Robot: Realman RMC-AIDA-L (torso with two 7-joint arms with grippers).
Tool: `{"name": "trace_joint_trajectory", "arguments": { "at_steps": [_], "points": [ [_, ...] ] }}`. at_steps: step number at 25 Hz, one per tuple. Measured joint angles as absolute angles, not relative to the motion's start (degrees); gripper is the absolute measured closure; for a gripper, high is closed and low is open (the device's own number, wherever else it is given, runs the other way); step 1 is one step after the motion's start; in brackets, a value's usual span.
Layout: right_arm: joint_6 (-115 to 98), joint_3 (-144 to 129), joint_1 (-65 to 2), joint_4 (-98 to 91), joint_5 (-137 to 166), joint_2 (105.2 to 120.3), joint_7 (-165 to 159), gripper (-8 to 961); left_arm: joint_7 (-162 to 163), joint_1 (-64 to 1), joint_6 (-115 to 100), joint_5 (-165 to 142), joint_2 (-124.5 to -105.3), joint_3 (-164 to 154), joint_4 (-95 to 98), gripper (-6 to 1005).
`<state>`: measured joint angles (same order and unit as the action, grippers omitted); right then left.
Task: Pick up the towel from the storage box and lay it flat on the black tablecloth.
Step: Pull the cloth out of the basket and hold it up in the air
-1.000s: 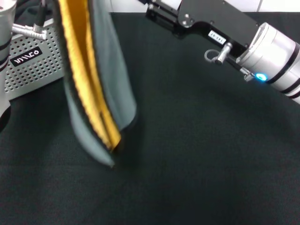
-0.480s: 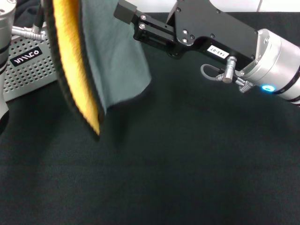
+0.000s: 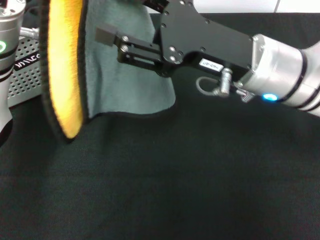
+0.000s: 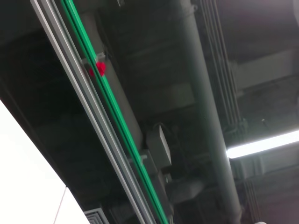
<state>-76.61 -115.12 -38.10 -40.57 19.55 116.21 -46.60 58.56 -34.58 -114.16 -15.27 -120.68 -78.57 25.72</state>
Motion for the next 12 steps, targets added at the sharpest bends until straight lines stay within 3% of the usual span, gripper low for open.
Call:
{"name": "trace_joint_trajectory", "arguments": {
  "at_steps": [12],
  "points": [
    [-73.0,-114.9,-40.7,-39.9,17.1,116.28,-47.6,231,56.6,-35.2,-113.7,-15.1,-120.68,-81.5,25.8,970]
  ]
}}
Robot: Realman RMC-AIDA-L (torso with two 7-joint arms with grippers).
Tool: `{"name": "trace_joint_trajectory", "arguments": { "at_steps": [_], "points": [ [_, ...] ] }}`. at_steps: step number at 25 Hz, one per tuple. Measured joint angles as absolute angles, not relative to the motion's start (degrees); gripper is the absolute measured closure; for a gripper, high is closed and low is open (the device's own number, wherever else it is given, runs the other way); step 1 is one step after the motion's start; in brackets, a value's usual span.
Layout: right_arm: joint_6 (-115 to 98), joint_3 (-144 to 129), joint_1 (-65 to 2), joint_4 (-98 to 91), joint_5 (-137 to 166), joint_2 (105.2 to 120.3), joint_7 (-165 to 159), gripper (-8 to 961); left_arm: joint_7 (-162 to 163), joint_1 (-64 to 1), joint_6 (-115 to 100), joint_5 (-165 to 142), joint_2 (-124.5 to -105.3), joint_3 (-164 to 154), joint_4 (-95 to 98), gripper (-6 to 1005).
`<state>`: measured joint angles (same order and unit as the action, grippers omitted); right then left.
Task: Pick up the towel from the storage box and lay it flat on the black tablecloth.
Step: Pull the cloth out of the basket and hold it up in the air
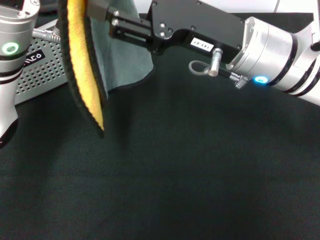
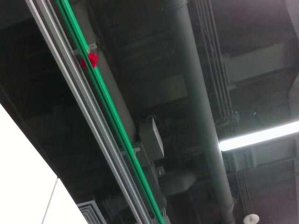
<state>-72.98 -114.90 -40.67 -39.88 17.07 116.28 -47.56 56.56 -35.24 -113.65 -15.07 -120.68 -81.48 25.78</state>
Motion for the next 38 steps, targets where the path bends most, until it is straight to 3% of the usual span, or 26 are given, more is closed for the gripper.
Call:
{"name": "trace_joint_trajectory", "arguments": {
  "at_steps": [15,38],
  "points": [
    [-75.7,-113.2,-37.4,-41.5,11.3,116.28,-51.9,232,56.4,-35.2,-113.1,-14.9,-120.74,-82.6,25.8,970],
    [-65.7,-117.2,-38.3,-40.3,12.6,116.28,-51.4,233,54.9,-35.2,-112.6,-12.3,-120.72,-85.3,26.2,970]
  ]
}}
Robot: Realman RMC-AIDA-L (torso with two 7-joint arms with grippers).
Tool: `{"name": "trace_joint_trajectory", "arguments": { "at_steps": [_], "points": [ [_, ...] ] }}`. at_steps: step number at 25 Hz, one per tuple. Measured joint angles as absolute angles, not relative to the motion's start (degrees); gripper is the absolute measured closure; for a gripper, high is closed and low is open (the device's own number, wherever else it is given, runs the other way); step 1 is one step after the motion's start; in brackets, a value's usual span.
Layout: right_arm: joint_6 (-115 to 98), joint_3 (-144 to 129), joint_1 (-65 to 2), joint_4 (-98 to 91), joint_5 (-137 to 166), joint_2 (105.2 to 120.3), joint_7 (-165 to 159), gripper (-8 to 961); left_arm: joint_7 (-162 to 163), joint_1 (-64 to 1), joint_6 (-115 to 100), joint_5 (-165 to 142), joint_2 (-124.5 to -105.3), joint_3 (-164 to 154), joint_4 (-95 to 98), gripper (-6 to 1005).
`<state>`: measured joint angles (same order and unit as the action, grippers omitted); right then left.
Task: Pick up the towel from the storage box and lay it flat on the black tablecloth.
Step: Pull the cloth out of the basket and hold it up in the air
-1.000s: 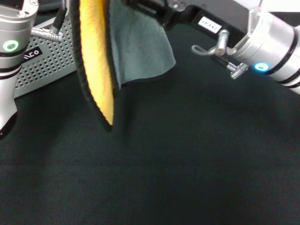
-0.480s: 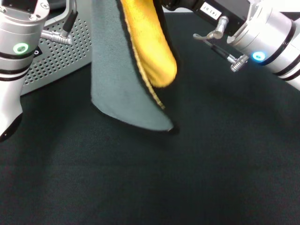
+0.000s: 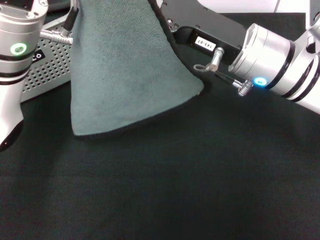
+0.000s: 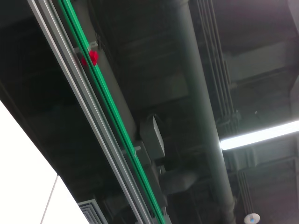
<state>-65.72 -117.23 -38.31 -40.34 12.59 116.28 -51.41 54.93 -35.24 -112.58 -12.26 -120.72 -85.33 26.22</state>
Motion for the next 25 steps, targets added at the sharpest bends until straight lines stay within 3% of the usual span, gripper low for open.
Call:
{"name": "trace_joint_trajectory", "arguments": {
  "at_steps": [25],
  "points": [
    [-63.0,-119.2,-35.5,-39.1,18.9,115.93,-51.5,246,53.8,-33.7,-112.9,-9.2,-120.23,-83.9,26.5,971]
  ]
}}
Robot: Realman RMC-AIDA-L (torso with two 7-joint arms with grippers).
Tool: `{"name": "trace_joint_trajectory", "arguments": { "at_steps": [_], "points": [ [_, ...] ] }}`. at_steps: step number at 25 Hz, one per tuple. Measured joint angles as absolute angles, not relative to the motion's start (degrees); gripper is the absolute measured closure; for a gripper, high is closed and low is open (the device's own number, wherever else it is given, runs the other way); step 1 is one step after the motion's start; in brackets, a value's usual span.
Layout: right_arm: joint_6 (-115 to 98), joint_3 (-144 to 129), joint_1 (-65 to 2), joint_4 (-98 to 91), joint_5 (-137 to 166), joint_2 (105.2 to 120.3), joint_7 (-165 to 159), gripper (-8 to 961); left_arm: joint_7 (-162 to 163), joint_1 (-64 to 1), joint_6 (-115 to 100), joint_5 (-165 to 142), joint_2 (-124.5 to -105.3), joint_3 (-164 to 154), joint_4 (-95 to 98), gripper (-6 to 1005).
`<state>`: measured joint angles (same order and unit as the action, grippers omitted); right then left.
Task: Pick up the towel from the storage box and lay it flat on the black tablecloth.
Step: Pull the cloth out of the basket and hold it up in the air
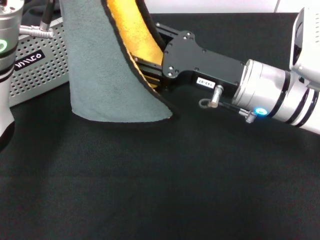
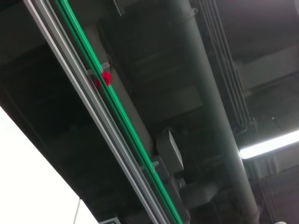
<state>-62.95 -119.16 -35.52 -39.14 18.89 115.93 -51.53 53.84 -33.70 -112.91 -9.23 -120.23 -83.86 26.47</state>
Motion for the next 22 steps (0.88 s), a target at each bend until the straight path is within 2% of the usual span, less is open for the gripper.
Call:
{"name": "trace_joint_trajectory", "arguments": {
  "at_steps": [4,22],
  "points": [
    [-63.0,-119.1,-35.2,-38.5,20.2,115.94,-51.5,294,53.2,-33.7,-112.9,-9.2,-120.23,-83.8,26.5,971],
    [-65.2,-119.1,-33.8,-37.7,23.8,115.75,-51.9,329,52.6,-32.6,-113.2,-7.8,-120.14,-83.8,26.8,971]
  ]
}}
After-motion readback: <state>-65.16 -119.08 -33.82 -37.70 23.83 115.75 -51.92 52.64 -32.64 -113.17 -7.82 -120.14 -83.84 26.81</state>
